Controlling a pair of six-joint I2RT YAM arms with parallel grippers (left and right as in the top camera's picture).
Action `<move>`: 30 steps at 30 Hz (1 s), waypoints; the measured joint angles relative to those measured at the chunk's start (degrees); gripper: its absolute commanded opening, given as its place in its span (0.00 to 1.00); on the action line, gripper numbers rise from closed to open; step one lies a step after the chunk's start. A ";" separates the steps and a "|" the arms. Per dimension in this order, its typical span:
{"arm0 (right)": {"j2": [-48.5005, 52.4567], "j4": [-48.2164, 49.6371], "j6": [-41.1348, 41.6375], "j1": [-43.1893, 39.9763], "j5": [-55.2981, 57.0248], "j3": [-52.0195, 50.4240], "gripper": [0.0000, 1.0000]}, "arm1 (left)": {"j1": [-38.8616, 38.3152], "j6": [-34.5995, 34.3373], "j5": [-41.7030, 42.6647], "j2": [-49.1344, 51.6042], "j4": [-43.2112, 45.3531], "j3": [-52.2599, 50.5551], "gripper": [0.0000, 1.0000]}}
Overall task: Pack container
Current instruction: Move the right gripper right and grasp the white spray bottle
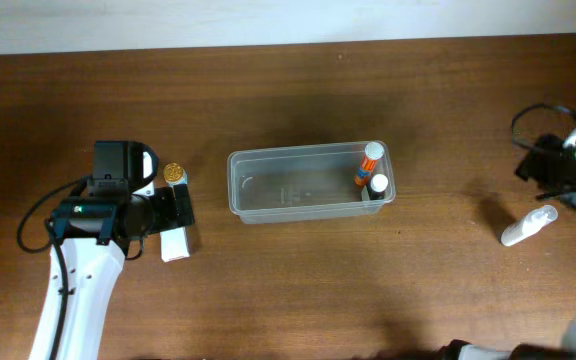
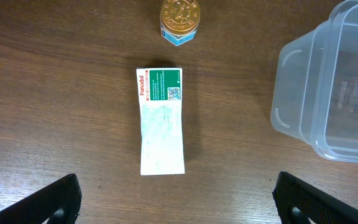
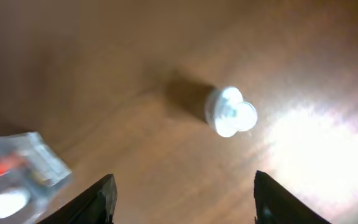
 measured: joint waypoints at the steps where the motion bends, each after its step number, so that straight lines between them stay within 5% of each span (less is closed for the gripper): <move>1: 0.63 0.81 -0.46 -1.25 -0.24 -1.57 0.63 | 0.00 0.00 0.00 0.00 0.00 0.00 0.99; 8: 5.55 6.12 -2.54 -6.82 -1.51 -11.26 0.63 | 0.00 0.00 0.02 0.00 0.00 0.00 0.99; 24: 12.00 8.55 -2.99 -9.62 -1.25 -11.37 0.62 | 0.00 0.00 0.02 0.00 0.00 0.00 0.99; 30: 14.93 9.18 -3.32 -9.62 -1.25 -11.37 0.45 | 0.00 0.00 0.02 0.00 -0.02 0.00 0.99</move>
